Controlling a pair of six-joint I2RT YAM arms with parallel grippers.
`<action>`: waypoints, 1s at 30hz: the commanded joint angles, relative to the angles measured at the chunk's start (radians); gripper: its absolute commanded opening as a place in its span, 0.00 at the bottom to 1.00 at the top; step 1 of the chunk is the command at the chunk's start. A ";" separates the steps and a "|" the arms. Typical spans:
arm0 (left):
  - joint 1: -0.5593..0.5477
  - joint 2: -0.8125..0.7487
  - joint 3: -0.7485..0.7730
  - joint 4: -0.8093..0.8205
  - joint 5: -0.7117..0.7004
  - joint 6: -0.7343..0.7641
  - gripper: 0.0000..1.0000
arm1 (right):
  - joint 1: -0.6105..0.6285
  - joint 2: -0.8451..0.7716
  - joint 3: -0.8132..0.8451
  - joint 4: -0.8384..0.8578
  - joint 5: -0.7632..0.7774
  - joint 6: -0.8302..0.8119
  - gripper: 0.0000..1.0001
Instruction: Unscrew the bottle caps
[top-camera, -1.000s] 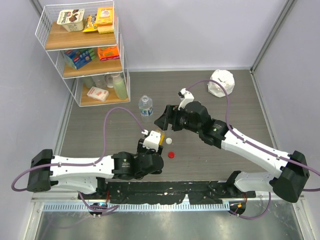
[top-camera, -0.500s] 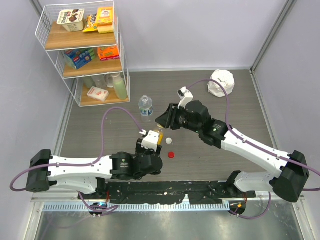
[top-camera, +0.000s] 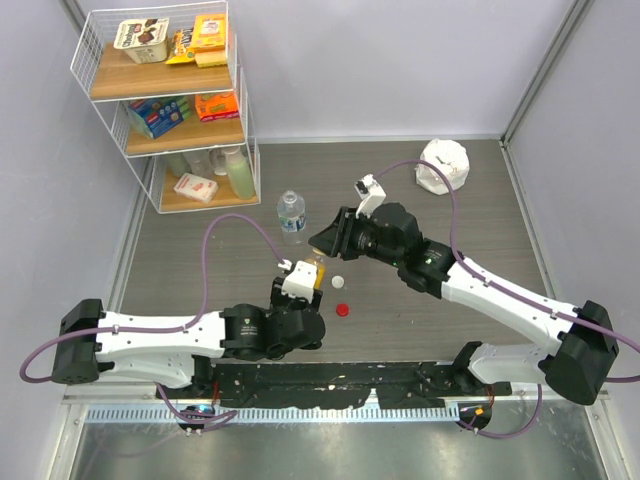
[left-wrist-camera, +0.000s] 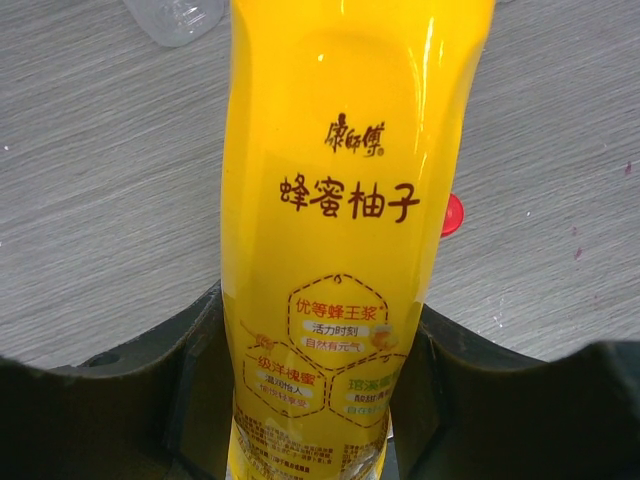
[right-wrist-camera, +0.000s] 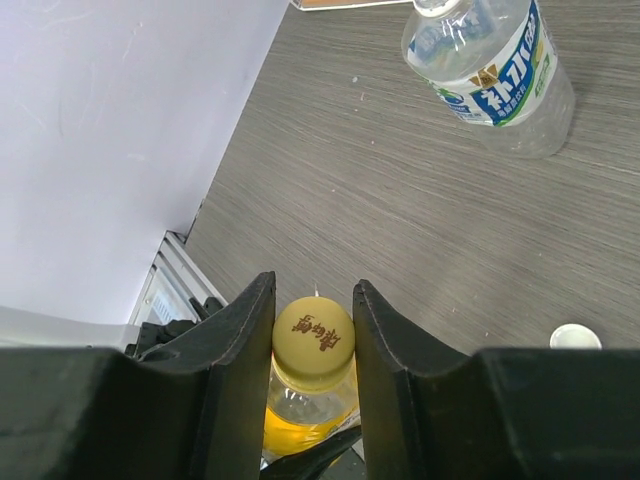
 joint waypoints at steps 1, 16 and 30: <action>-0.005 -0.013 0.035 0.001 -0.042 -0.021 0.00 | 0.000 -0.021 -0.016 0.093 -0.003 0.001 0.03; -0.007 -0.149 -0.047 0.169 0.224 0.101 0.00 | -0.041 -0.103 -0.084 0.212 -0.212 -0.140 0.02; -0.007 -0.344 -0.188 0.435 0.628 0.226 0.00 | -0.239 -0.136 -0.229 0.638 -0.673 0.056 0.01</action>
